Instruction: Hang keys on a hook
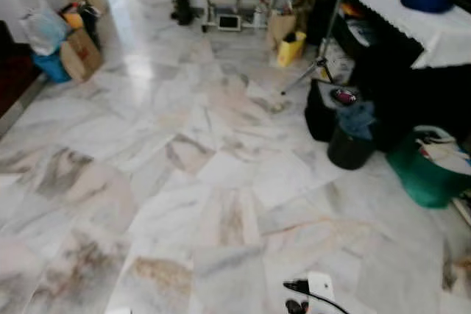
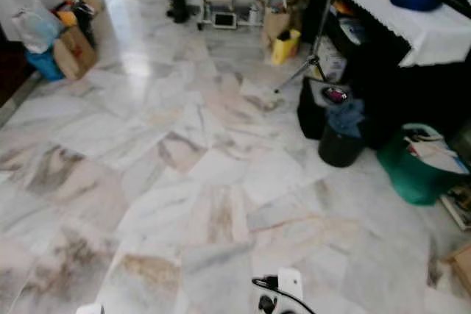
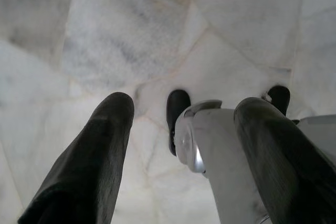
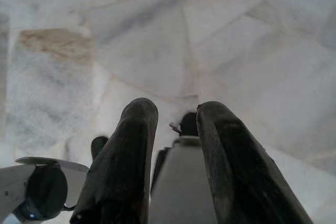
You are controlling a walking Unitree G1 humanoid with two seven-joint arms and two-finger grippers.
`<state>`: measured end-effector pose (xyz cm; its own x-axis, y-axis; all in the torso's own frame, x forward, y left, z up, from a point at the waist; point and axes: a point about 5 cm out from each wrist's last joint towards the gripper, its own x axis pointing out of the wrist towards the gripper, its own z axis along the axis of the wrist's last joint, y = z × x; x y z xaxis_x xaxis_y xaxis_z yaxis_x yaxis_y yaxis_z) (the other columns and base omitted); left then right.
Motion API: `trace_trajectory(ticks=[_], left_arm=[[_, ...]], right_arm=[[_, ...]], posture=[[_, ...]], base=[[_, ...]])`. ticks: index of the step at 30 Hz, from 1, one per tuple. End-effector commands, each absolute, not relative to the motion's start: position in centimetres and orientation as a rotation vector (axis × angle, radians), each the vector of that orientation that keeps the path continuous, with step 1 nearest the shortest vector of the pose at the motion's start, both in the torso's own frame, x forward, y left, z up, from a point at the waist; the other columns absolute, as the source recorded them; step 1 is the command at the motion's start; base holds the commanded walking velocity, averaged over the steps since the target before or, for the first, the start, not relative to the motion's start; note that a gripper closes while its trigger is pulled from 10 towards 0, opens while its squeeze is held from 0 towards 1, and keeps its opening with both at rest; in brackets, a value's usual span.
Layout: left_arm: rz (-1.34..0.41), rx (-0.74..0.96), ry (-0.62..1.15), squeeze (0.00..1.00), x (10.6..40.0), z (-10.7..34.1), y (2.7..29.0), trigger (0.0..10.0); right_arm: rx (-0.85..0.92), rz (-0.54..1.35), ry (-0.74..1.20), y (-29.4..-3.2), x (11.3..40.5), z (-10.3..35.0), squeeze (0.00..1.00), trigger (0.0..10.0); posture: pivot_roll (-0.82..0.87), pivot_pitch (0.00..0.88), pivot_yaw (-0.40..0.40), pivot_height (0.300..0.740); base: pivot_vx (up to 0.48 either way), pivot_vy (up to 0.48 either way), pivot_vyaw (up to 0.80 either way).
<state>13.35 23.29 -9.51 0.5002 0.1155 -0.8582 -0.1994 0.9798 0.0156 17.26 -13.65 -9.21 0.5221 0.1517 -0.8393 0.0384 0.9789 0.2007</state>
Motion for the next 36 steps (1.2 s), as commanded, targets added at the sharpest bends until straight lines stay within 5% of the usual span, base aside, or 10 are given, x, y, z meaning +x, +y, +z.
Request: trace_trajectory(ticks=[1, 36], left_arm=[[0.183, -0.056, 1.051, 0.0, 13.2, -9.6, 23.4, 10.0], [0.164, -0.03, 0.993, 0.0, 15.7, -8.7, 23.3, 10.0]], right_arm=[[0.207, 0.069, 1.03, -13.7, 17.0, -9.3, 0.0, 10.0], [0.194, -0.073, 0.995, -13.4, 18.0, -8.9, 0.0, 10.0]], posture=[[0.1, 0.0, -0.052, 0.74], [0.09, 0.0, -0.029, 0.74]], base=[[0.0, 0.0, -0.76], [0.0, 0.0, -0.76]])
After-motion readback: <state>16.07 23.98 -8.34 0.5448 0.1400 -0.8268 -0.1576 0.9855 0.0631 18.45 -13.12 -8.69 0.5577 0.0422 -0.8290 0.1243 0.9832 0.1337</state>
